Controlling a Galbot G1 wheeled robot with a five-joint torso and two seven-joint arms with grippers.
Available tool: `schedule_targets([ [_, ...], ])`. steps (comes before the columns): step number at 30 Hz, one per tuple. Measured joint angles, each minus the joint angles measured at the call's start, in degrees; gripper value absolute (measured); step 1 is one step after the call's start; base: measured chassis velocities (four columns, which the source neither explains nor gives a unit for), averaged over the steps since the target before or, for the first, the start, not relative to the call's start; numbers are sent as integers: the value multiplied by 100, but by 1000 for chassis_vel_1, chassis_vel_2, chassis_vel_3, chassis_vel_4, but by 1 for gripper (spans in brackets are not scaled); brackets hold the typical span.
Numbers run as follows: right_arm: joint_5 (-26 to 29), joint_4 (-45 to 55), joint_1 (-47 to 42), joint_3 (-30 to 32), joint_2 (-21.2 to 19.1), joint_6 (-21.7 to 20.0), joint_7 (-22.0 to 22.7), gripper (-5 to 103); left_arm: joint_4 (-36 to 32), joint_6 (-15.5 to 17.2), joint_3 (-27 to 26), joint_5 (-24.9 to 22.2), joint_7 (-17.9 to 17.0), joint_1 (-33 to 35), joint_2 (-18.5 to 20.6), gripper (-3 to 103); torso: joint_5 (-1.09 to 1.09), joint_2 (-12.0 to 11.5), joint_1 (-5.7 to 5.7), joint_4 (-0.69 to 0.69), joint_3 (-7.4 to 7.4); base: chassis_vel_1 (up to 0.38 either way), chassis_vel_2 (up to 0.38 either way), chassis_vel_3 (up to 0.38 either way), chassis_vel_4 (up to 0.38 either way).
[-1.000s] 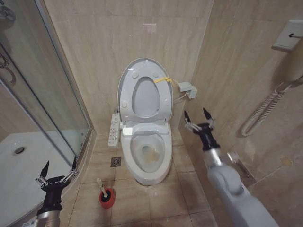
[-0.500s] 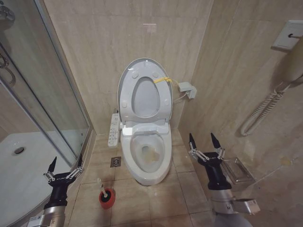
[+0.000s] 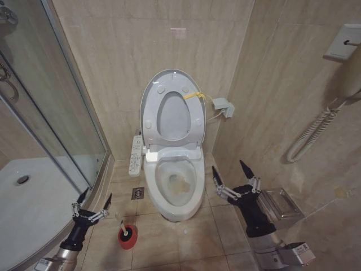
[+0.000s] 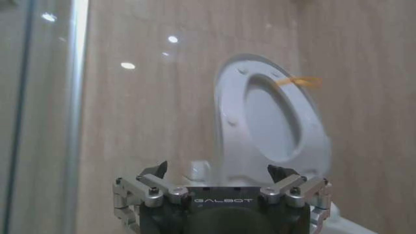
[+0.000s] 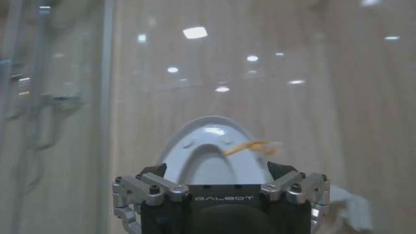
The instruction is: Open the toilet lid, clean the toilet bowl with a toilet brush, close the toilet lid, and flush.
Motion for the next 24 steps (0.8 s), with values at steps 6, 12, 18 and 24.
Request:
schedule_targets([
  [6,72,-441,331,215,-210,385,-871,100,685,-149,-57,74,641,-211,60,100,2,0,0,1,0,0,0,0,0],
  [12,162,-948,582,291,-111,831,-1571,100,1254,-272,-6,428,656,-219,-25,100,0,0,0,2,0,0,0,0,0],
  [18,361,-1311,817,199,-99,1018,-1778,100,1758,-319,118,804,739,-411,-46,100,1,0,0,1,0,0,0,0,0],
  [24,1019,-1651,1112,142,-366,1051,-1895,100,2455,-373,483,949,269,-774,-233,100,2,-1,0,1,0,0,0,0,0],
])
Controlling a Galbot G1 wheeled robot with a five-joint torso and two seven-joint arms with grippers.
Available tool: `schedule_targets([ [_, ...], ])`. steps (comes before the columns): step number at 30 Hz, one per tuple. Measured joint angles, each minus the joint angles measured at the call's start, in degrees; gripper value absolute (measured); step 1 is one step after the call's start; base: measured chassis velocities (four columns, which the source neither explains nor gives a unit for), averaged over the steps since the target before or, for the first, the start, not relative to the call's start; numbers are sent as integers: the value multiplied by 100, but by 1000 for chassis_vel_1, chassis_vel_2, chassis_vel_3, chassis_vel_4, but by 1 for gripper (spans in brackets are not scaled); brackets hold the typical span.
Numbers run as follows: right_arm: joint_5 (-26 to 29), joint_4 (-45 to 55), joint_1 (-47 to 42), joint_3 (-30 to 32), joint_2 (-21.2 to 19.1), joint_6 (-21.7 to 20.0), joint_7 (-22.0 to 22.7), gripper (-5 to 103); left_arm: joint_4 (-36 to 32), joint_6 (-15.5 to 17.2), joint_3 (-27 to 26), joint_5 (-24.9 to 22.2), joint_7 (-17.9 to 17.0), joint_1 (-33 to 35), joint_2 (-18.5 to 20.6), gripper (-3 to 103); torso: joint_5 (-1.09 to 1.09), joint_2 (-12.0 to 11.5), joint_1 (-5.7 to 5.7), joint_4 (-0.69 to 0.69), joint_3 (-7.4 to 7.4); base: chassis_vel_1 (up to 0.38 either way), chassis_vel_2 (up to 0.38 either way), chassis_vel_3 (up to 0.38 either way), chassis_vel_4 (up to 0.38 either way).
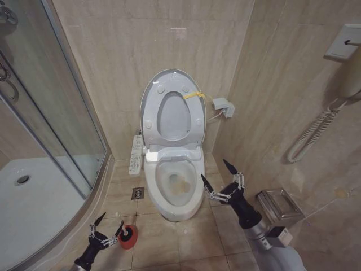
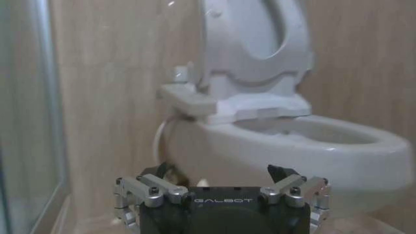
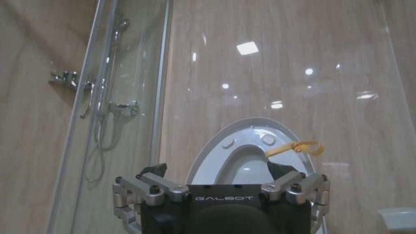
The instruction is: Open the toilet lid, clean the toilet bowl with a toilet brush, close the toilet lid, and flush.
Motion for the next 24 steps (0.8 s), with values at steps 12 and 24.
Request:
schedule_targets([
  [12,967,-354,204,46,-189,512,-1606,100,801,96,626,299,-1475,-631,-426,100,-1,0,0,-1,0,0,0,0,0],
  [24,769,-428,336,-14,-135,599,-769,100,1102,212,751,552,-2193,-945,-515,100,0,0,0,0,-1,0,0,0,0],
])
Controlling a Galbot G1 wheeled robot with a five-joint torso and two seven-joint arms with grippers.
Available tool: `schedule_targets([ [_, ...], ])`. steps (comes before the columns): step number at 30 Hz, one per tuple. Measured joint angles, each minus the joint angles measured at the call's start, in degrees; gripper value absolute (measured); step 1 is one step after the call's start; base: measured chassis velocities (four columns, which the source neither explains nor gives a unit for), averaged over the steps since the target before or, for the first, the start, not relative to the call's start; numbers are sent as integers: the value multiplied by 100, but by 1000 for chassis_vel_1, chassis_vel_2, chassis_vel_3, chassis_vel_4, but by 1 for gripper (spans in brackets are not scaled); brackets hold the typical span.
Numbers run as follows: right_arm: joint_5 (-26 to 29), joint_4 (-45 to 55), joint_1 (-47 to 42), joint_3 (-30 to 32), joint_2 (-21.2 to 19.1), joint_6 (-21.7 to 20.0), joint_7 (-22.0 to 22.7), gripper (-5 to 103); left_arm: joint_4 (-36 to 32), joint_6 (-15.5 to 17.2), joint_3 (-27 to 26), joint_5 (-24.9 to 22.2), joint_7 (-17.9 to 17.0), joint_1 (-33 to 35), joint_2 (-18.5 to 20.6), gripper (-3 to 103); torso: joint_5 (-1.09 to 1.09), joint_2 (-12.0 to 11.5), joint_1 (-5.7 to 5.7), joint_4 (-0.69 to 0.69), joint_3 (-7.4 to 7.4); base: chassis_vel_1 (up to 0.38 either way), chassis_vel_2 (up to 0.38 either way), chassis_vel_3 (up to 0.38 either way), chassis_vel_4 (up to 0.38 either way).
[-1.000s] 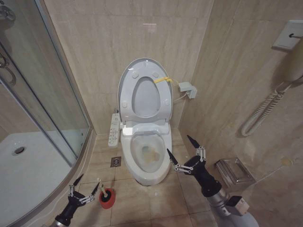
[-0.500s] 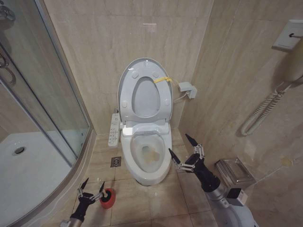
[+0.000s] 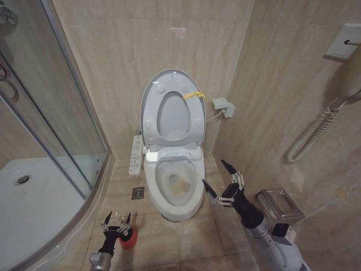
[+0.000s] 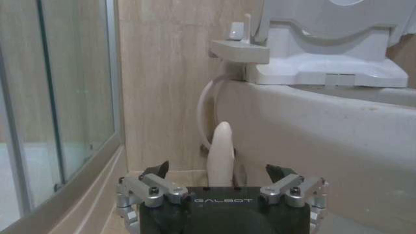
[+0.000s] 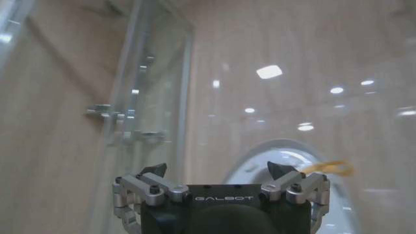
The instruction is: Open the toilet lid, clean the toilet bowl with a toilet brush, close the toilet lid, and flush.
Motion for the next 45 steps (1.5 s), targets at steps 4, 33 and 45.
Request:
schedule_targets([
  [4,-316,111,47,-57,42,-211,907,100,5,10,16,0,-37,-12,10,100,-1,0,0,0,0,0,0,0,0],
  [33,-1474,846,-165,-137,99,-1804,3435,100,-195,-1,3,-21,-19,225,70,57,-2,1,0,0,0,0,0,0,0],
  [45,-1463,720,-130,-170,119,-1671,3268,100,-558,5,-21,-83,-121,348,75,21,-2,1,0,-1,0,0,0,0,0],
])
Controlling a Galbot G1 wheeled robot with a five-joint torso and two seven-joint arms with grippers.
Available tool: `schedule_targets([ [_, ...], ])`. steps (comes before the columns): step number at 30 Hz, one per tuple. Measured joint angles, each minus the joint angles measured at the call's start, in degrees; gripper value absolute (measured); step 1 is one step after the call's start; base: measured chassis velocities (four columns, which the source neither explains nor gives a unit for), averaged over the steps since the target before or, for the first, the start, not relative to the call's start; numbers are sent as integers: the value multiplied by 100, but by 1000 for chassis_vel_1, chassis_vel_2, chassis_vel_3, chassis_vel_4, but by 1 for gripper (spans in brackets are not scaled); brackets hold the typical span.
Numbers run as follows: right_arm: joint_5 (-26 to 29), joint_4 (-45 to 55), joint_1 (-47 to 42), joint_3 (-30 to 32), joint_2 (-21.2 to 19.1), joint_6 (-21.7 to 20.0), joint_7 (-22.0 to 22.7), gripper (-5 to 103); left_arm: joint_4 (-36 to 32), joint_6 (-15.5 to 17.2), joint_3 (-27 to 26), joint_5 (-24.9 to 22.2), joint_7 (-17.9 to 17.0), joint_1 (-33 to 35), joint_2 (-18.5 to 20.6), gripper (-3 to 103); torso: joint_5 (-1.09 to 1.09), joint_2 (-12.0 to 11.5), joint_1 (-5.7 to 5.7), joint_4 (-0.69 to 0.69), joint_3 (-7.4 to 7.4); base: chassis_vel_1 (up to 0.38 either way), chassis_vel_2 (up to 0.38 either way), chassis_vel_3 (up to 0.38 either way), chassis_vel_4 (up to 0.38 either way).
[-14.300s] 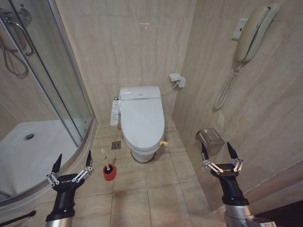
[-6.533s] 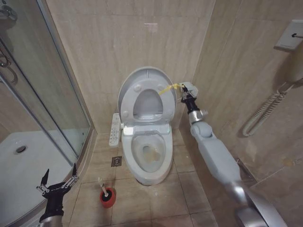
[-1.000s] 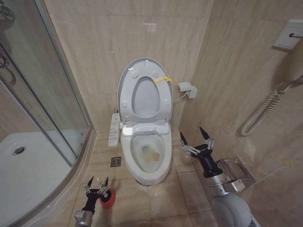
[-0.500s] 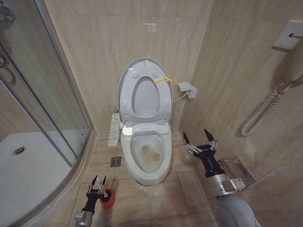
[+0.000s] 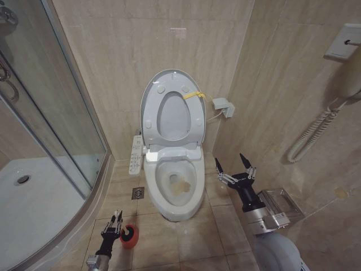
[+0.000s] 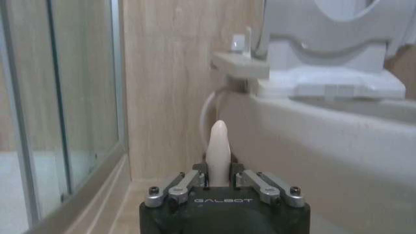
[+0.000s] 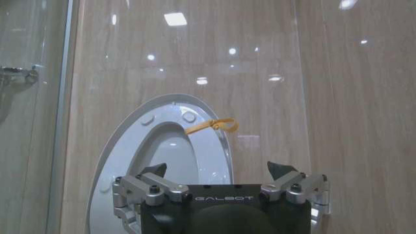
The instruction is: Open the toilet lid, clean the toilet bowl with a toilet brush, close the toilet lid, and flush.
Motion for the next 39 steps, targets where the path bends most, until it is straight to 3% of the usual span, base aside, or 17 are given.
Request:
schedule_targets([
  [7,-32,-28,3,-40,83,66,-72,100,-1227,83,-24,1,-488,597,126,21,0,0,0,0,0,0,0,0,0],
  [10,-47,-59,4,-30,90,99,-97,100,-2321,255,-59,136,-950,1160,252,21,1,0,0,1,0,0,0,0,0],
  [13,-50,-65,4,-23,95,103,-101,100,-2772,394,-27,174,-1209,1379,337,21,1,0,0,1,0,0,0,0,0],
  [15,-79,-82,-3,-20,122,105,-118,100,-3834,772,112,156,-1749,1829,538,21,1,0,0,0,0,0,0,0,0],
  [16,-79,-82,-3,-20,122,105,-118,100,-3834,772,112,156,-1749,1829,538,21,1,0,0,0,0,0,0,0,0],
  [19,-83,-139,-14,-24,123,101,-119,100,-5034,1465,308,-54,-2408,2248,855,21,2,0,-1,0,-1,0,0,0,0],
  [20,-83,-139,-14,-24,123,101,-119,100,-5034,1465,308,-54,-2408,2248,855,21,2,0,-1,0,-1,0,0,0,0],
  [22,-17,-173,-16,-21,117,80,-104,100,-5728,2021,387,-360,-2754,2498,1202,21,0,0,-1,0,0,0,0,0,0],
  [23,5,-189,-21,-6,115,77,-101,100,-6035,2173,384,-550,-2768,2602,1440,21,1,-1,-1,2,0,0,0,0,0],
  [24,5,-189,-21,-6,115,77,-101,100,-6035,2173,384,-550,-2768,2602,1440,21,1,-1,-1,2,0,0,0,0,0],
  [28,32,-198,-44,53,115,71,-94,100,-6831,2398,248,-1237,-2389,2703,2365,21,1,0,-1,0,0,0,0,0,0],
  [29,32,-198,-44,53,115,71,-94,100,-6831,2398,248,-1237,-2389,2703,2365,21,1,0,-1,0,0,0,0,0,0],
  [31,56,-217,3,76,135,66,-94,100,-7075,2510,150,-1687,-2153,2543,2741,21,0,0,-1,-2,0,0,0,0,0],
  [32,94,-269,45,75,152,91,-106,100,-7097,2452,102,-1918,-1941,2438,2916,21,0,-1,-1,0,0,0,0,0,0],
  [34,129,-296,59,72,160,134,-130,100,-7085,2400,93,-2015,-1831,2382,2992,21,0,-1,0,3,0,0,0,0,0],
  [36,267,-352,71,55,224,307,-260,100,-6807,1991,125,-2470,-1228,2018,3367,21,-1,-1,0,1,0,0,0,0,0],
  [39,288,-368,126,23,277,347,-317,100,-6522,1698,225,-2775,-818,1675,3617,21,-1,-1,0,-2,0,0,0,0,0],
])
